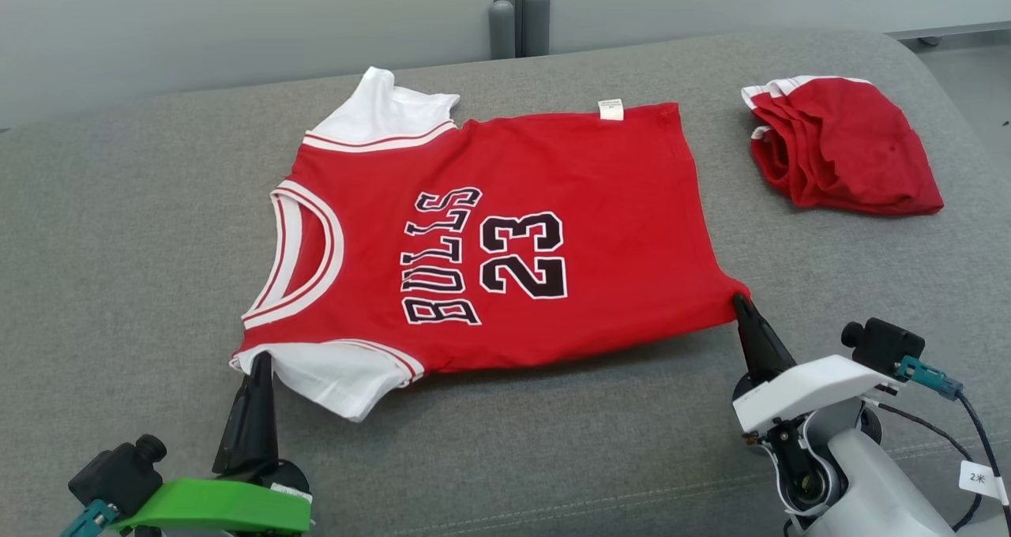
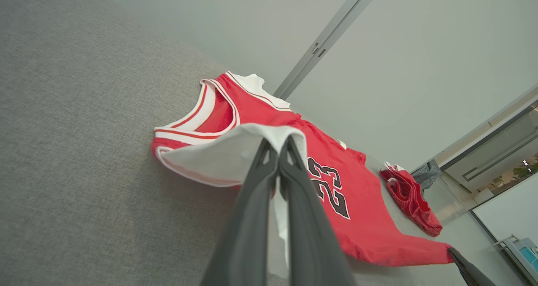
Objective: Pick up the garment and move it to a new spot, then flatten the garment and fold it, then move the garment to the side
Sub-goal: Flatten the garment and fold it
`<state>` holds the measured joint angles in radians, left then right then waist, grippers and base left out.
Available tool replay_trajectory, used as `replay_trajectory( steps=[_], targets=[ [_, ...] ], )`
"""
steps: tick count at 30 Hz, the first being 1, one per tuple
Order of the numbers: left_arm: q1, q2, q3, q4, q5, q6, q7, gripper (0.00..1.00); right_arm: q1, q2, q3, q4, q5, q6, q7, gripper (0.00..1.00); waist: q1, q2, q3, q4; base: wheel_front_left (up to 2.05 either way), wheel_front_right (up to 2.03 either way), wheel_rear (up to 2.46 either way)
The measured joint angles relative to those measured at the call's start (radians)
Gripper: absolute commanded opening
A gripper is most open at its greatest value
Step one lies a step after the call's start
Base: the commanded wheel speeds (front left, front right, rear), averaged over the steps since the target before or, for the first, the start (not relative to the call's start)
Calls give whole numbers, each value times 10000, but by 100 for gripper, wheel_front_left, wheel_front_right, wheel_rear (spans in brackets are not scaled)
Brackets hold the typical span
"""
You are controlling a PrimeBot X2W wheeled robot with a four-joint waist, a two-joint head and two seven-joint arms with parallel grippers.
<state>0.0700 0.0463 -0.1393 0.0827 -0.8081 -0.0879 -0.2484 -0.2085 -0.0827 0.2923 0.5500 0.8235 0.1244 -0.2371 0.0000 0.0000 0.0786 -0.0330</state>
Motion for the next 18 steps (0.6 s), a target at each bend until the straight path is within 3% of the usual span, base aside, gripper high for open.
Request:
replay_trajectory(
  steps=[18],
  targets=[
    [662,4,-161,-245,169,180,-2,0,1108,-575,174,-380,307,0,4,0,0,0,-258,-285,0,0,0]
  ],
)
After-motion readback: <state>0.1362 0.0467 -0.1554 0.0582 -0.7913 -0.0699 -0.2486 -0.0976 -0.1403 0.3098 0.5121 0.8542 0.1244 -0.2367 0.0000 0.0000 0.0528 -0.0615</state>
